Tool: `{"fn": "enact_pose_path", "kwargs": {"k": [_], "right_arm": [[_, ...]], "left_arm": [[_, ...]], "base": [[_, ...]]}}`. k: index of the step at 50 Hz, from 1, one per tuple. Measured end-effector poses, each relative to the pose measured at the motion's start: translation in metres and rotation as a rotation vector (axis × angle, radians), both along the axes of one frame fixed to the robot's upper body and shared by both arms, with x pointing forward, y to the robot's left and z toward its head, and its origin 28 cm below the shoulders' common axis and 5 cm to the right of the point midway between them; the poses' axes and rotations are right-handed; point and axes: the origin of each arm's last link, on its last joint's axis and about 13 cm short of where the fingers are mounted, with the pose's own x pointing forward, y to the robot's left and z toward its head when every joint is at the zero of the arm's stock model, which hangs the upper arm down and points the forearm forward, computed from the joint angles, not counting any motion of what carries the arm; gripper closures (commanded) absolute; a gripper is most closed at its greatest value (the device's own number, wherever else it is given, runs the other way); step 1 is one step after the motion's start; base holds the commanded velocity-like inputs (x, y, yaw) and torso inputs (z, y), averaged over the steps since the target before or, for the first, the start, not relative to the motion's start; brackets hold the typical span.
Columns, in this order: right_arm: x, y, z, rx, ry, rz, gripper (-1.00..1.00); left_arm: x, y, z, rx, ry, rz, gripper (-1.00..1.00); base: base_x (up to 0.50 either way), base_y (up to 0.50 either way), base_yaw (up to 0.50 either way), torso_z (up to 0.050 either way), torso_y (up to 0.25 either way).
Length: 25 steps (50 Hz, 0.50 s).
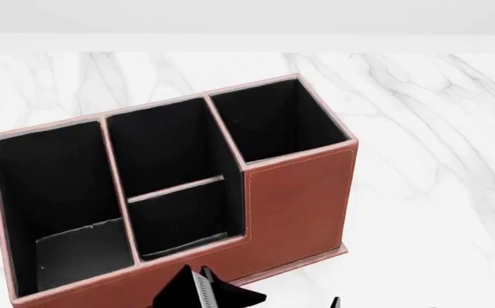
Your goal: Pick up the book and place it in the back compartment of the caddy.
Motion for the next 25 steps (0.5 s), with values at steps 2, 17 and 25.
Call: {"fn": "enact_pose_path", "kwargs": {"k": [2,17,25], "right_arm": [[0.000,0.000,0.000,0.000,0.000,0.000,-1.00],[0.000,0.000,0.000,0.000,-0.001,0.001,-1.00],[0.000,0.000,0.000,0.000,-0.001,0.002,-1.00]], "left_arm": [[0.000,-0.001,-0.001,0.002,0.001,-0.003,-1.00],[0.002,-0.008,-0.005,0.013,0.009,-0.019,-1.00],[0.004,-0.011,-0.008,0.016,0.015,-0.022,-1.00]], "base": [[0.00,0.00,0.00,0.000,0.000],[0.00,0.00,0.00,0.000,0.000],[0.00,0.00,0.00,0.000,0.000]]}}
